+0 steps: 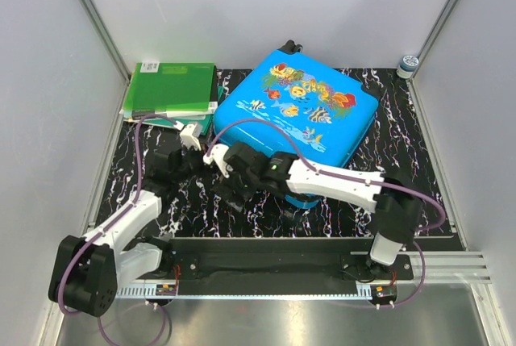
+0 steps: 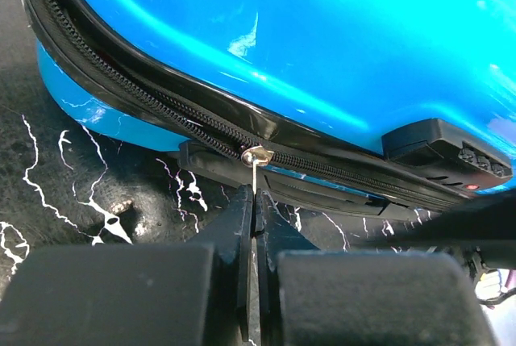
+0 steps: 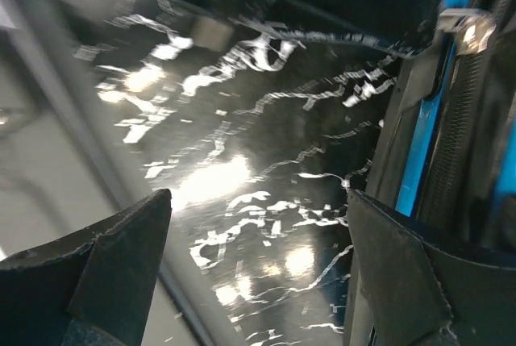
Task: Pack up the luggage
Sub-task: Zip the luggage at the center of the board.
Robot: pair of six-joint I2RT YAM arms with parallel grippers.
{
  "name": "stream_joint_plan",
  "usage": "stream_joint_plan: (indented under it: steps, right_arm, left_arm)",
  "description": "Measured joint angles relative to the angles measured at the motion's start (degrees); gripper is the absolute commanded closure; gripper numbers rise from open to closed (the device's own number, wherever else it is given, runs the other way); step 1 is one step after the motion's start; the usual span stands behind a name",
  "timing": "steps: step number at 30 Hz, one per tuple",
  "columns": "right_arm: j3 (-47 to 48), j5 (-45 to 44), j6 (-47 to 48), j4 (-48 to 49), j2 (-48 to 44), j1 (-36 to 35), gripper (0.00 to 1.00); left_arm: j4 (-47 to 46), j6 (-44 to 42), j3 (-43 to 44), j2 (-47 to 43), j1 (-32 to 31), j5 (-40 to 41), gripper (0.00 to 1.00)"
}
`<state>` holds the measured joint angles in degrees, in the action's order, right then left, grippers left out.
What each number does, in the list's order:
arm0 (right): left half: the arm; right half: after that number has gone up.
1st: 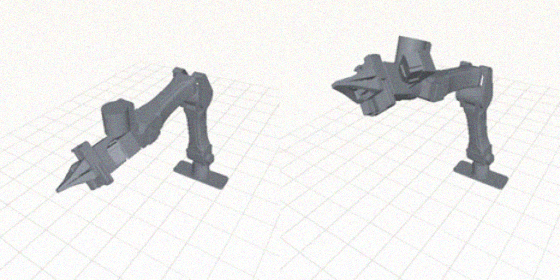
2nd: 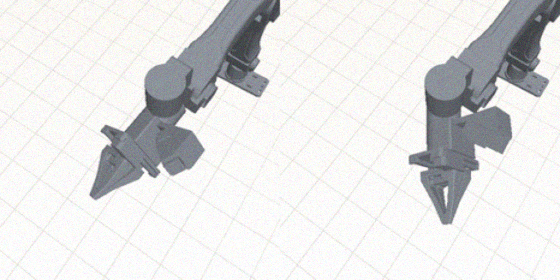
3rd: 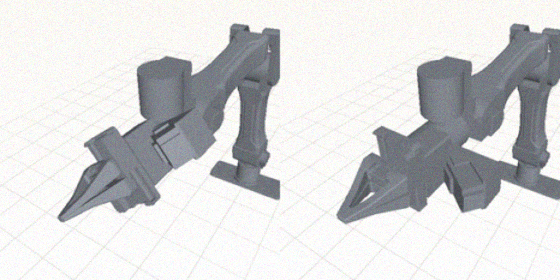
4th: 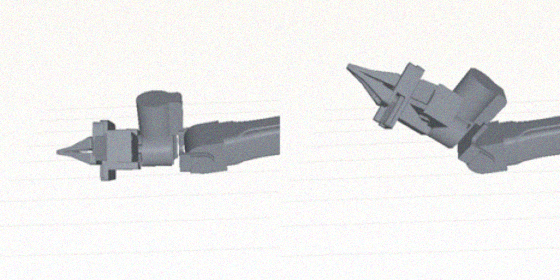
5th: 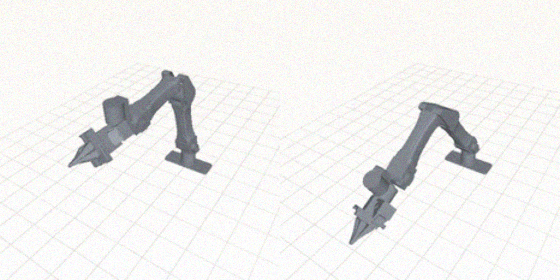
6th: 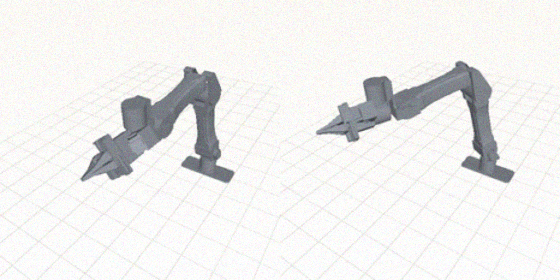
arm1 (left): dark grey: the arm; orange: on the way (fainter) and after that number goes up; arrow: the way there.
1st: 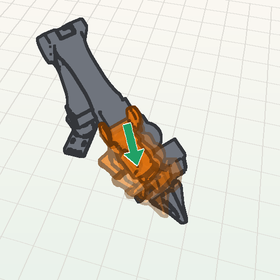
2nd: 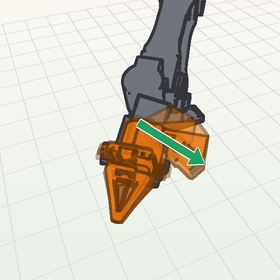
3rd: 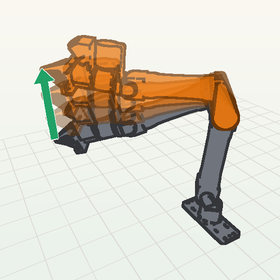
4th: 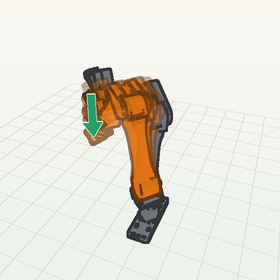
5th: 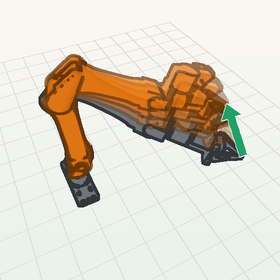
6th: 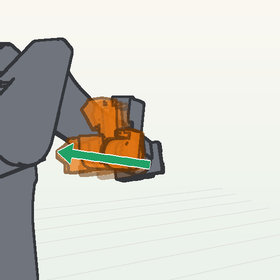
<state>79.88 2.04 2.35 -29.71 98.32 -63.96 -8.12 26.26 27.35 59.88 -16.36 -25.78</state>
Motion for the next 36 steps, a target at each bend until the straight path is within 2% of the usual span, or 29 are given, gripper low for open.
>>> stream_joint_plan:
  steps: [6,13,19,33,34,36]
  right_arm:
    - [0.02,-13.09,0.92,-1.01,5.7,-2.86,0.05]
    - [-0.96,-24.98,1.29,1.97,6.49,-5.6,0.05]
    - [-1.84,-28.94,1.42,4.0,6.6,-6.12,0.05]
    - [-5.25,-31.04,-0.04,10.62,8.72,-5.77,0.07]
    - [-5.33,-30.97,-0.44,10.95,8.9,-5.57,0.08]
    - [-5.33,-30.93,-1.38,11.58,9.38,-5.31,0.18]
  left_arm:
    - [-0.76,0.39,0.0,0.66,0.63,-1.29,1.0]
    - [-1.7,0.66,0.0,1.38,1.09,-2.32,1.0]
    - [-1.88,0.66,0.0,1.38,1.16,-2.4,1.0]
    - [-1.51,0.59,-0.13,1.38,1.75,-2.49,1.0]
    - [-1.62,0.61,-0.13,1.38,1.75,-2.51,1.0]
    - [-1.6,0.61,-0.13,1.38,1.77,-2.51,1.0]
